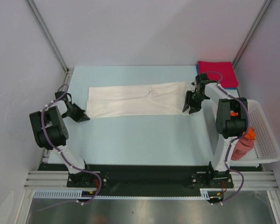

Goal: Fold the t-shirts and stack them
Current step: Fold the tshirt

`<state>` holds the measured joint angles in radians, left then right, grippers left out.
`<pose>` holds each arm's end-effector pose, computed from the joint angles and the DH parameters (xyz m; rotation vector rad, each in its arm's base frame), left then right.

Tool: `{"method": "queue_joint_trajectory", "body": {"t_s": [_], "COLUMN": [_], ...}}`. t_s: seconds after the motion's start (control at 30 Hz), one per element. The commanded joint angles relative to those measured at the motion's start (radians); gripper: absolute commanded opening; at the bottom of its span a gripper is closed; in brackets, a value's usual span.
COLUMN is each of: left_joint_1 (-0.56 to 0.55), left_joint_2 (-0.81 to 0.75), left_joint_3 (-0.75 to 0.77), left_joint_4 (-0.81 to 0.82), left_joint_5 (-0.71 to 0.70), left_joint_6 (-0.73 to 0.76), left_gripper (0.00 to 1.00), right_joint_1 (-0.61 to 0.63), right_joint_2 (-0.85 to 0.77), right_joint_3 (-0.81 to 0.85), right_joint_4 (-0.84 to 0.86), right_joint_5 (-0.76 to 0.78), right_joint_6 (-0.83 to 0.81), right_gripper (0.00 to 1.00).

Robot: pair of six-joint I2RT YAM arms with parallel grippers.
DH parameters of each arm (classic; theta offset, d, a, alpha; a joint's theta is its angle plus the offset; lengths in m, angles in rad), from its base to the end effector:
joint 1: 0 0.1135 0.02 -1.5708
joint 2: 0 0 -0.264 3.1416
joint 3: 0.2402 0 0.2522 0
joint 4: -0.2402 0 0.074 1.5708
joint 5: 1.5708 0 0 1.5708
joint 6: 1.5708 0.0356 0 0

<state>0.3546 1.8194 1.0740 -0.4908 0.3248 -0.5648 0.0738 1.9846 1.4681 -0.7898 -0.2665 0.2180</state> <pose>0.3238 0.1078 0.1456 -1.1732 2.5444 -0.5060 0.3953 0.0386 0.1818 0.1567 2.8834 0.4387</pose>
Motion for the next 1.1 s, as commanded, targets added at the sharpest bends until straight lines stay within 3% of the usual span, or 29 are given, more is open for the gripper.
{"method": "queue_joint_trajectory", "body": {"t_s": [0.0, 0.2, 0.4, 0.5, 0.67, 1.07], "left_joint_1": [0.004, 0.004, 0.006, 0.006, 0.017, 0.021], "left_joint_2": [0.029, 0.044, 0.044, 0.044, 0.032, 0.009], "left_joint_3": [0.021, 0.043, 0.060, 0.060, 0.053, 0.038], "left_joint_4": [0.008, -0.008, -0.034, -0.037, -0.054, -0.078], "left_joint_5": [-0.026, -0.032, -0.053, -0.064, -0.107, -0.154], "left_joint_6": [0.034, 0.052, 0.072, 0.082, 0.106, 0.158], "left_gripper": [0.00, 0.00, 0.00, 0.00, 0.00, 0.00], "right_joint_1": [0.009, 0.008, -0.015, -0.026, -0.037, -0.022], "right_joint_2": [-0.006, 0.011, 0.031, 0.048, 0.086, 0.128], "right_joint_3": [0.008, 0.011, 0.024, 0.040, 0.112, 0.173], "right_joint_4": [0.012, 0.011, 0.001, -0.003, -0.071, -0.146], "right_joint_5": [0.018, 0.064, 0.119, 0.151, 0.251, 0.265], "right_joint_6": [-0.014, 0.000, 0.012, 0.012, -0.005, -0.037], "right_gripper": [0.44, 0.35, 0.16, 0.00, 0.00, 0.00]}}
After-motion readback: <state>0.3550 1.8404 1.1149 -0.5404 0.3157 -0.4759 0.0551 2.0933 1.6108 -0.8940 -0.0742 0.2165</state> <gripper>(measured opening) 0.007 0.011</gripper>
